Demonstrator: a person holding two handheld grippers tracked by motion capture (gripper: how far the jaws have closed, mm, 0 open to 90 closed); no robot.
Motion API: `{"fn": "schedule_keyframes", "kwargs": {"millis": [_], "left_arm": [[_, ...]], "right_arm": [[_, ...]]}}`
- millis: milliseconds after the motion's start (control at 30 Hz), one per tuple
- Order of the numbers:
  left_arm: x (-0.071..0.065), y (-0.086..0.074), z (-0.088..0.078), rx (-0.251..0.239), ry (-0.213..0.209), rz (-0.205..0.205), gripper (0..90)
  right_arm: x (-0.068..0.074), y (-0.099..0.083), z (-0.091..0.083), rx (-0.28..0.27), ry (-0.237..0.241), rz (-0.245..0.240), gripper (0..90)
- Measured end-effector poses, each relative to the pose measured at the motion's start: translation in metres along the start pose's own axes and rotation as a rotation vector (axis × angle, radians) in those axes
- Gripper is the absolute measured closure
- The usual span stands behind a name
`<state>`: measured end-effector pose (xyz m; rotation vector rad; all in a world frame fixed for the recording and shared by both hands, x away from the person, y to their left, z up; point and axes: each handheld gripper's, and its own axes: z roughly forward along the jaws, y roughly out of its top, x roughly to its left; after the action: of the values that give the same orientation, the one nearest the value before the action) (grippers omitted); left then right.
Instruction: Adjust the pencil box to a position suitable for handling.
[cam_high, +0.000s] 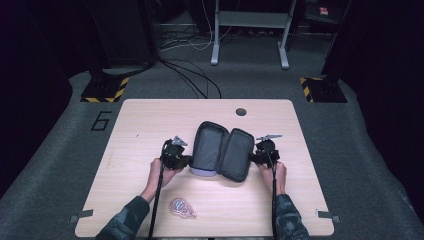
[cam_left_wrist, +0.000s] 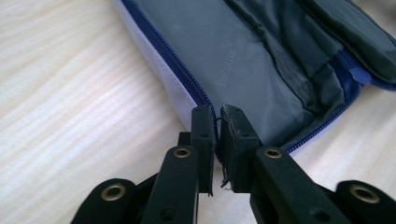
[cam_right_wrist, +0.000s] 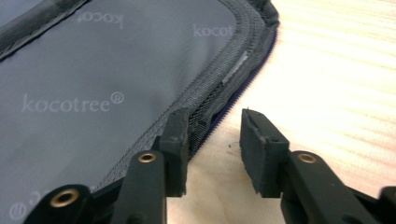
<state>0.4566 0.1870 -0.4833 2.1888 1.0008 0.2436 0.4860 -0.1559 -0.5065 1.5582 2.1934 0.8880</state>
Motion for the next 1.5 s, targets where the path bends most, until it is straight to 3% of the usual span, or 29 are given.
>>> {"fn": "schedule_keyframes", "kwargs": {"millis": [33, 67, 167, 200, 233, 267, 333, 433, 533, 567, 733, 800, 833, 867, 900, 933, 1033, 1133, 1500], "left_arm": [[0.0, 0.0, -0.002, -0.006, -0.013, -0.004, 81.2], [0.002, 0.0, -0.005, -0.025, -0.026, -0.013, 75.6], [0.013, 0.005, -0.011, -0.075, -0.048, -0.049, 52.9], [0.013, 0.005, -0.011, -0.075, -0.048, -0.049, 48.9], [0.018, 0.009, -0.012, -0.083, -0.039, -0.052, 46.1], [0.02, 0.012, -0.012, -0.087, -0.035, -0.06, 44.2], [0.026, 0.02, -0.012, -0.095, -0.024, -0.074, 41.0], [0.034, 0.033, -0.004, -0.075, 0.004, -0.077, 40.1], [0.037, 0.038, 0.001, -0.069, 0.015, -0.085, 42.3], [0.04, 0.04, 0.007, -0.048, 0.016, -0.09, 43.4], [0.045, 0.038, 0.017, -0.021, 0.023, -0.121, 54.2], [0.045, 0.038, 0.018, -0.019, 0.019, -0.121, 59.7], [0.045, 0.036, 0.019, -0.018, 0.02, -0.123, 62.4], [0.045, 0.036, 0.019, -0.018, 0.02, -0.123, 65.9], [0.045, 0.036, 0.02, -0.015, 0.019, -0.126, 69.1], [0.045, 0.035, 0.02, -0.01, 0.015, -0.115, 69.1], [0.042, 0.033, 0.022, 0.004, 0.024, -0.101, 80.5], [0.04, 0.03, 0.022, 0.014, 0.012, -0.108, 84.4], [0.026, 0.016, 0.013, 0.009, 0.0, -0.1, 85.4]], "right_arm": [[0.0, 0.001, 0.0, 0.002, -0.001, -0.004, 59.5], [0.0, 0.001, -0.001, 0.002, -0.01, 0.001, 51.7], [0.005, -0.004, -0.016, -0.021, 0.046, 0.046, 33.6], [0.005, -0.004, -0.016, -0.021, 0.046, 0.046, 33.6], [0.014, -0.01, -0.028, -0.058, 0.078, 0.051, 31.8], [0.016, -0.012, -0.033, -0.056, 0.093, 0.037, 25.4], [0.022, -0.014, -0.037, -0.065, 0.11, 0.038, 24.7], [0.049, -0.022, -0.048, -0.067, 0.161, -0.014, 21.5], [0.06, -0.025, -0.05, -0.064, 0.176, -0.041, 21.0], [0.074, -0.027, -0.05, -0.059, 0.189, -0.084, 19.0], [0.091, -0.029, -0.046, -0.05, 0.201, -0.167, 18.0], [0.094, -0.03, -0.046, -0.045, 0.197, -0.164, 19.5], [0.096, -0.032, -0.045, -0.042, 0.182, -0.187, 26.4], [0.096, -0.032, -0.045, -0.042, 0.182, -0.187, 26.4], [0.094, -0.033, -0.042, -0.032, 0.172, -0.186, 33.9], [0.094, -0.033, -0.042, -0.032, 0.172, -0.186, 33.9], [0.089, -0.037, -0.041, -0.026, 0.171, -0.17, 44.8], [0.083, -0.037, -0.042, -0.033, 0.171, -0.167, 51.7], [0.062, -0.036, -0.04, -0.027, 0.142, -0.144, 53.4]]}}
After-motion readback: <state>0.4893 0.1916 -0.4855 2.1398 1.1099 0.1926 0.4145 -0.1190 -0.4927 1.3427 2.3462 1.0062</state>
